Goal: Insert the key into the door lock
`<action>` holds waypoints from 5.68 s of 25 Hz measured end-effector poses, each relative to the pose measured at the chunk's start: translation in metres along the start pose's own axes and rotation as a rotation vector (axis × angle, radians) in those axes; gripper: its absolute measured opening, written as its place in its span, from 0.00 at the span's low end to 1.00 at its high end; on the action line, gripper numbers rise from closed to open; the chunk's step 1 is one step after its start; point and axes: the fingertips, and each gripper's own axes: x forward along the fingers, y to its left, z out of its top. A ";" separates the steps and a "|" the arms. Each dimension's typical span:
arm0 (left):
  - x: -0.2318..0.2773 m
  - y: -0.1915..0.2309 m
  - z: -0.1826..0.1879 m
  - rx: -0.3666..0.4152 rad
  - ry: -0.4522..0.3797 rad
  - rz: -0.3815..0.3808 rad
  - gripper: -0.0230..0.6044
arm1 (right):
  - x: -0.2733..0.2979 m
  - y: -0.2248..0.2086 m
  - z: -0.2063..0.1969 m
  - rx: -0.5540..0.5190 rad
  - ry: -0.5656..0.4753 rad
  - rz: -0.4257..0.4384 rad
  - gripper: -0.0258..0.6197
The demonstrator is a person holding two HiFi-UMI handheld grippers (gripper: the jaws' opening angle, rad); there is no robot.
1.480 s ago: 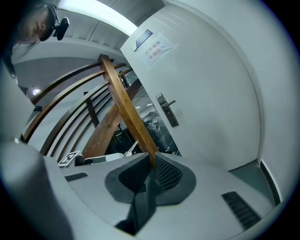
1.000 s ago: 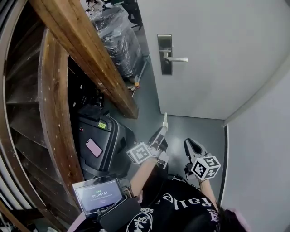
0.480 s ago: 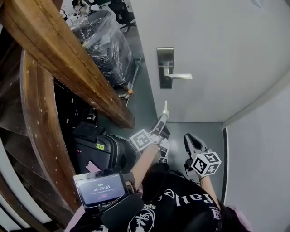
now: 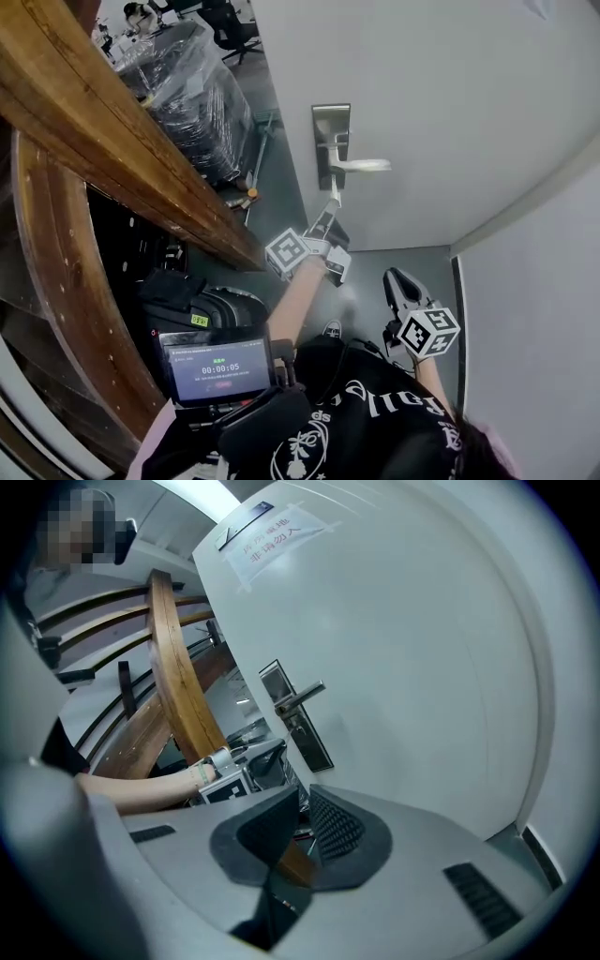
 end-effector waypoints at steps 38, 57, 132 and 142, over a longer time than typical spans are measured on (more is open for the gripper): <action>0.054 0.032 0.038 -0.087 -0.019 0.094 0.07 | -0.013 -0.030 -0.025 0.037 -0.004 -0.092 0.09; -0.093 0.000 -0.089 0.708 0.305 0.192 0.04 | -0.073 -0.011 -0.039 0.001 -0.005 0.056 0.09; -0.624 -0.143 -0.398 0.943 0.368 0.170 0.04 | -0.452 0.242 -0.319 -0.015 0.135 0.241 0.09; -0.625 -0.149 -0.484 0.945 0.370 0.172 0.04 | -0.525 0.207 -0.321 -0.030 0.117 0.269 0.09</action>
